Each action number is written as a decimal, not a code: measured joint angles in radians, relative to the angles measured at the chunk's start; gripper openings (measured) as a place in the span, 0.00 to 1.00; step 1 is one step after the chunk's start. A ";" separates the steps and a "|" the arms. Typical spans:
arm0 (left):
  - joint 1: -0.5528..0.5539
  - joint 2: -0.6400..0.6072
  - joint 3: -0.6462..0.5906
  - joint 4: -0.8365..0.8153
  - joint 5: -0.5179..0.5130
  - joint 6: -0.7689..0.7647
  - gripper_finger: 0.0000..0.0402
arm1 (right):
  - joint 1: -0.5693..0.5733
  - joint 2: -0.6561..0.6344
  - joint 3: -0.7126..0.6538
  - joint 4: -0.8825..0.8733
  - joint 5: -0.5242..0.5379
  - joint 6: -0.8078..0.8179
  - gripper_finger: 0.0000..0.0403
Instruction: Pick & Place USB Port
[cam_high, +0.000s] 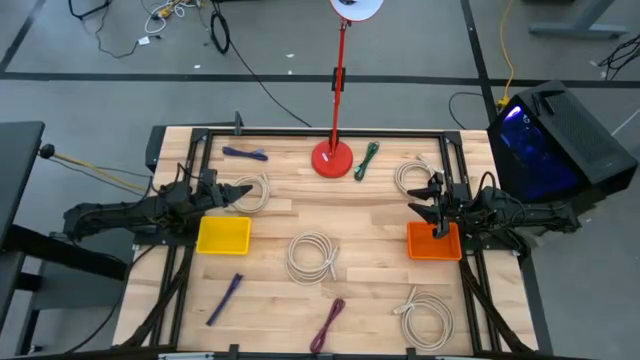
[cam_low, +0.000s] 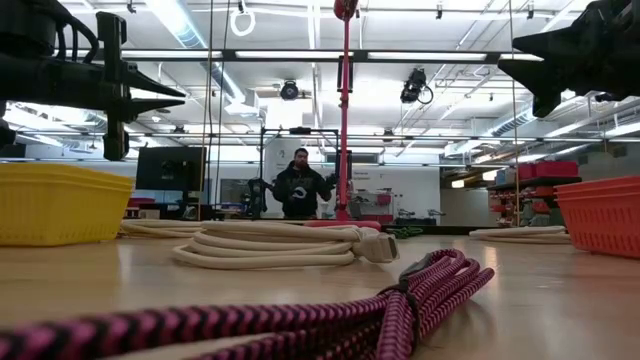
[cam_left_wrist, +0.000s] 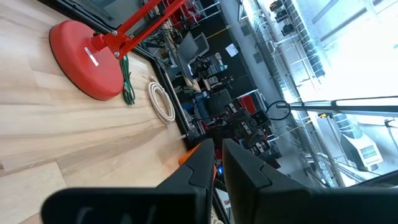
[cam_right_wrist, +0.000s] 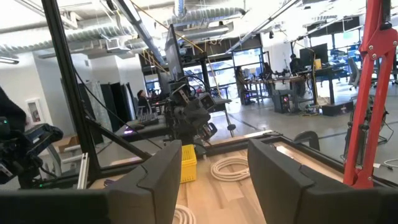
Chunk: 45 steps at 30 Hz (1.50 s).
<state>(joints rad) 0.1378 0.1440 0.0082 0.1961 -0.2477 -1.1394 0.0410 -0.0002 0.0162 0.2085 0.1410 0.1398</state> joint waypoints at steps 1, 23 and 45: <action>0.000 0.000 0.000 0.008 -0.024 0.000 0.09 | 0.000 0.000 0.000 0.000 0.000 0.000 0.47; 0.001 0.000 0.000 0.008 -0.160 0.104 0.09 | -0.015 0.000 0.000 0.037 0.408 -0.278 0.47; 0.000 0.001 0.068 0.386 -0.196 0.501 0.09 | -0.015 0.001 0.000 0.831 -0.019 0.122 0.47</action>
<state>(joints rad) 0.1375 0.1448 0.0762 0.5817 -0.4439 -0.6383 0.0261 0.0008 0.0166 1.0392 0.1219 0.2622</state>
